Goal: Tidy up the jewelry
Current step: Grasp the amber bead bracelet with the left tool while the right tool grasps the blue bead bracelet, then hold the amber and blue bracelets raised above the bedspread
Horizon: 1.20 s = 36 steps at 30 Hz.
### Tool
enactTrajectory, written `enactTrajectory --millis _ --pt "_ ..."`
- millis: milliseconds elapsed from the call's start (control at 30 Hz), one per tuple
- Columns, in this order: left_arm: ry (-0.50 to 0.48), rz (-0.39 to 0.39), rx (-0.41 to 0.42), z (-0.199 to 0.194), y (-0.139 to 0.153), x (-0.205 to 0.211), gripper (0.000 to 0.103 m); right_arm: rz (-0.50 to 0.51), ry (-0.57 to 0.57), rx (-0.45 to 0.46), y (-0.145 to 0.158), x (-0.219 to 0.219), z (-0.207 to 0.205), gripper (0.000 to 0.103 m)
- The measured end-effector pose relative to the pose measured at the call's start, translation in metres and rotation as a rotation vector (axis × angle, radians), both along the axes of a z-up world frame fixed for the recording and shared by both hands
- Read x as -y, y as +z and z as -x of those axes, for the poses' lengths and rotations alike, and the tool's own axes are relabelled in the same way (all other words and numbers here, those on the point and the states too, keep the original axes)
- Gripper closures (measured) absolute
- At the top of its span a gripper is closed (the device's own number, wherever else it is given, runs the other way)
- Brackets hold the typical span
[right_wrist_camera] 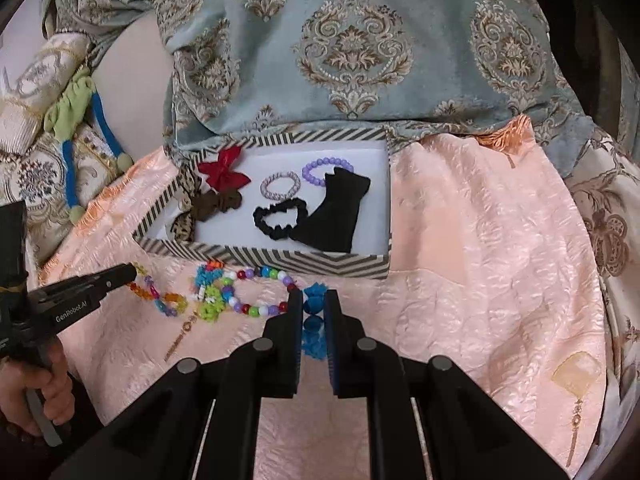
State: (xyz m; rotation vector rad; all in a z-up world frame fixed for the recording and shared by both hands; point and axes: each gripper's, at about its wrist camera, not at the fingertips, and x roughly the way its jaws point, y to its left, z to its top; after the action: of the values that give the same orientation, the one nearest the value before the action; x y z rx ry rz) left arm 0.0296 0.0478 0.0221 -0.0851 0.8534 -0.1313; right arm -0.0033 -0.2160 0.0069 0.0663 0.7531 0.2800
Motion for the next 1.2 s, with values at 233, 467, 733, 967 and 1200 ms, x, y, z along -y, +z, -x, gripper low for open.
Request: enactTrajectory --millis 233,467,733,967,1200 --pt "-0.004 -0.015 0.002 0.0003 -0.0008 0.0017 0.103 0.012 0.007 0.055 0.0062 -0.0038 0.0067 0.093" --pt "-0.012 -0.044 -0.019 -0.0003 -0.0066 0.0061 0.103 0.038 0.015 0.039 0.0009 -0.0084 0.0047 0.093" --pt "-0.019 -0.051 -0.014 0.0006 -0.0057 0.0088 0.103 0.048 0.010 0.040 -0.0002 -0.0085 0.0039 0.093" --pt "-0.019 -0.051 -0.014 0.0006 -0.0055 0.0083 0.103 0.055 0.011 0.035 -0.0020 -0.0098 0.0039 0.093" --pt "-0.018 -0.052 -0.014 0.0008 -0.0056 0.0082 0.103 0.060 0.011 0.039 -0.0024 -0.0105 0.0046 0.093"
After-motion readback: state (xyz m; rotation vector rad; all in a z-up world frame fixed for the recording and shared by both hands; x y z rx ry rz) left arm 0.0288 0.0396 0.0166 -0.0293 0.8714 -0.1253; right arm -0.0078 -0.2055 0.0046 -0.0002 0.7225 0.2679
